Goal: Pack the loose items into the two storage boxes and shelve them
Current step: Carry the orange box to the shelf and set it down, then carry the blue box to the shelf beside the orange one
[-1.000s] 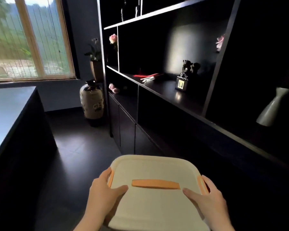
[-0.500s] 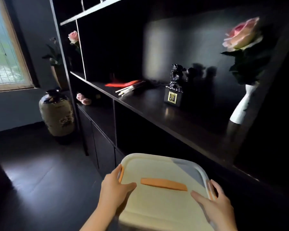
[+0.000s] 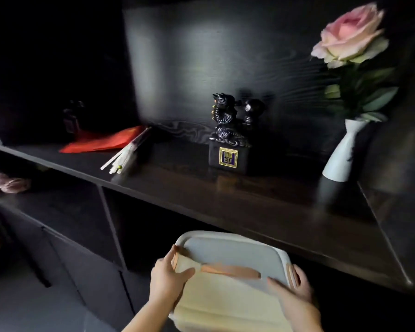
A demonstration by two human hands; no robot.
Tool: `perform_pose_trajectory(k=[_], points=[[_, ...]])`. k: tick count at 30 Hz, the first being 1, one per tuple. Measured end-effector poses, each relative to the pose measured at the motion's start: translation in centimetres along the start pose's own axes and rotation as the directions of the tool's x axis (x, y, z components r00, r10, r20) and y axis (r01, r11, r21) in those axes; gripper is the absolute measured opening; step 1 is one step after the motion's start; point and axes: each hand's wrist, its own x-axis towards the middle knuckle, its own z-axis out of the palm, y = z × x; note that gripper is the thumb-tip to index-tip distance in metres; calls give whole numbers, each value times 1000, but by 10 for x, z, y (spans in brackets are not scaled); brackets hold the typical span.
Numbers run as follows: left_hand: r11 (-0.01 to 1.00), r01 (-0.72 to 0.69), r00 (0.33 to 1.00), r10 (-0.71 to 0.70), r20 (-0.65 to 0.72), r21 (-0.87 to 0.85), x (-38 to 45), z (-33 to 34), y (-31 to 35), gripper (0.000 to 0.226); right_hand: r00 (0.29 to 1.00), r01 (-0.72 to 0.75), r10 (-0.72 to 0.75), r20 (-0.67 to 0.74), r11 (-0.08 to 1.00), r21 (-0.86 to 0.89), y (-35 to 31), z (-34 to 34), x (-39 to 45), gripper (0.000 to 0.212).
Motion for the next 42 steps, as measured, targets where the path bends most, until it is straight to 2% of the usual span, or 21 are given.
perform_pose_trajectory(k=[3,5,9,11,13,14,15,16,17,18,20,22,23,26,28,30,32,37,42], points=[[995,-75,997,75,15,58,36,4,5,81,997,-33,24,-77,992,-120,-5,18,9,80],[996,-88,996,88,24,30,54,8,9,79,989,-49,23,-149,983,-176,-3,25,11,77],[995,-95,995,97,38,-33,77,15,8,66,974,-62,21,-226,982,-178,-1,36,23,59],[985,-146,989,144,31,95,78,18,9,62,973,-76,41,-227,986,-147,-1,37,25,63],[907,-225,972,234,18,356,72,21,11,61,977,-20,-22,-214,981,-195,-3,39,18,48],[849,-248,963,268,26,466,65,23,11,63,971,41,-111,-210,950,-310,-3,38,13,34],[810,-258,957,287,28,527,57,24,12,64,952,115,-235,-194,866,-487,-4,35,5,22],[789,-272,950,310,24,551,47,26,12,64,917,187,-368,-152,735,-651,-2,32,-2,21],[784,-297,941,336,30,545,34,30,13,62,883,255,-462,-79,615,-746,1,28,-11,27],[785,-342,928,367,56,516,19,35,14,59,869,313,-494,-8,563,-765,5,23,-21,34],[768,-474,878,452,159,431,-17,50,19,49,883,372,-458,104,547,-750,16,4,-40,44],[751,-584,811,522,264,309,-55,70,32,37,909,368,-380,169,546,-752,32,-27,-56,52],[747,-622,776,548,313,236,-73,83,41,33,916,349,-370,154,545,-763,41,-50,-61,55],[646,-757,613,648,453,101,-133,131,77,38,915,240,-403,-8,561,-792,61,-141,-82,53],[552,-833,480,711,513,14,-181,169,104,40,907,123,-392,-153,595,-794,75,-212,-102,52],[490,-870,376,734,566,-58,-239,212,130,40,889,-21,-343,-305,635,-773,91,-284,-129,52],[439,-888,268,739,618,-140,-305,255,149,41,847,-155,-298,-441,655,-740,111,-357,-160,53],[308,-856,-70,725,686,-414,-478,358,180,39,701,-423,-233,-674,625,-656,168,-522,-247,54],[274,-807,-266,622,736,-523,-618,435,215,41,510,-621,-126,-851,631,-466,206,-641,-317,54]])
